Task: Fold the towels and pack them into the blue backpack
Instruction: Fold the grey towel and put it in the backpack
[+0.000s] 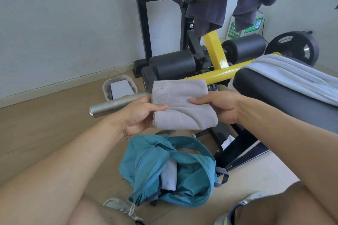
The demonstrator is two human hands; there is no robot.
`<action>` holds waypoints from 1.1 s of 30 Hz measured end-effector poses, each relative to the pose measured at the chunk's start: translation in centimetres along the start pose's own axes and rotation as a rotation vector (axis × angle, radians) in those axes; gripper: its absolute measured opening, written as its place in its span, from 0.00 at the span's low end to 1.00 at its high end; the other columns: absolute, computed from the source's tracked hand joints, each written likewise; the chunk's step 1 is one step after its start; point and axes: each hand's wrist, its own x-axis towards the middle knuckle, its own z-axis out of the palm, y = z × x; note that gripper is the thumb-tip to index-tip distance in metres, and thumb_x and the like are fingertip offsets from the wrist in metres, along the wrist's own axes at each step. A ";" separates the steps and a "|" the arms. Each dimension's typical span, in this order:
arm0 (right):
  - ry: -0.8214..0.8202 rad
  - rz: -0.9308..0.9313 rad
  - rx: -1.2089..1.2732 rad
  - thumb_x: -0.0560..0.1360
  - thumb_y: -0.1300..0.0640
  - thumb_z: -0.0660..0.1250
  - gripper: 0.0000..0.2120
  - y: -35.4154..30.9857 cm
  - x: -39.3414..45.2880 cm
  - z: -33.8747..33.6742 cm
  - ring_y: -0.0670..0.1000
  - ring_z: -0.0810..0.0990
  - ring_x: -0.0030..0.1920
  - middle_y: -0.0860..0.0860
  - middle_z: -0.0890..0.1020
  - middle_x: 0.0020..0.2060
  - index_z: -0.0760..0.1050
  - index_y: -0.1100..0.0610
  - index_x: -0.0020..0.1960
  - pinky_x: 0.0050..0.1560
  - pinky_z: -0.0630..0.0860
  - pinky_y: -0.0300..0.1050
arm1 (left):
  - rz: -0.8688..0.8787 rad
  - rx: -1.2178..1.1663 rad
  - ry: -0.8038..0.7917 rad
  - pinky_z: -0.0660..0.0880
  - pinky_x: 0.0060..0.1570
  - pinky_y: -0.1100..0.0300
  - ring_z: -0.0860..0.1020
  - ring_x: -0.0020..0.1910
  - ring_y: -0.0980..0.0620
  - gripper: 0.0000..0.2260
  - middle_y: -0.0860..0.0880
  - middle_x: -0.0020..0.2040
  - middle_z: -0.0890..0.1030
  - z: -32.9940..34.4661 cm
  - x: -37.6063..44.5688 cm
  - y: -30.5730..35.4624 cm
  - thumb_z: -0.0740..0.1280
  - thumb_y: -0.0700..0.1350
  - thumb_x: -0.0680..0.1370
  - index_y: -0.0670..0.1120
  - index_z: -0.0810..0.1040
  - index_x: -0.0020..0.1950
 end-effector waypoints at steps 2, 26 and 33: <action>0.042 -0.073 0.013 0.76 0.66 0.71 0.19 0.1 0.4 -0.3 0.54 0.87 0.51 0.55 0.87 0.55 0.79 0.55 0.65 0.47 0.85 0.52 | -0.002 -0.054 -0.009 0.84 0.41 0.55 0.85 0.50 0.48 0.18 0.44 0.58 0.86 0.0 0.1 0.1 0.66 0.33 0.78 0.44 0.77 0.67; 0.129 -0.672 -1.584 0.69 0.41 0.75 0.52 1.7 1.1 1.6 0.50 0.65 0.74 0.47 0.71 0.74 0.48 0.47 0.83 0.79 0.51 0.50 | -0.023 0.267 -0.050 0.82 0.42 0.56 0.81 0.52 0.46 0.26 0.43 0.57 0.86 0.7 0.2 -0.7 0.57 0.25 0.78 0.49 0.85 0.60; 0.039 -0.588 -1.258 0.77 0.52 0.70 0.21 1.6 1.4 1.7 0.46 0.79 0.57 0.44 0.82 0.58 0.72 0.47 0.69 0.61 0.76 0.51 | 0.155 0.378 -0.197 0.77 0.63 0.54 0.80 0.63 0.50 0.27 0.45 0.65 0.81 -1.2 -0.5 -0.2 0.75 0.42 0.71 0.48 0.75 0.70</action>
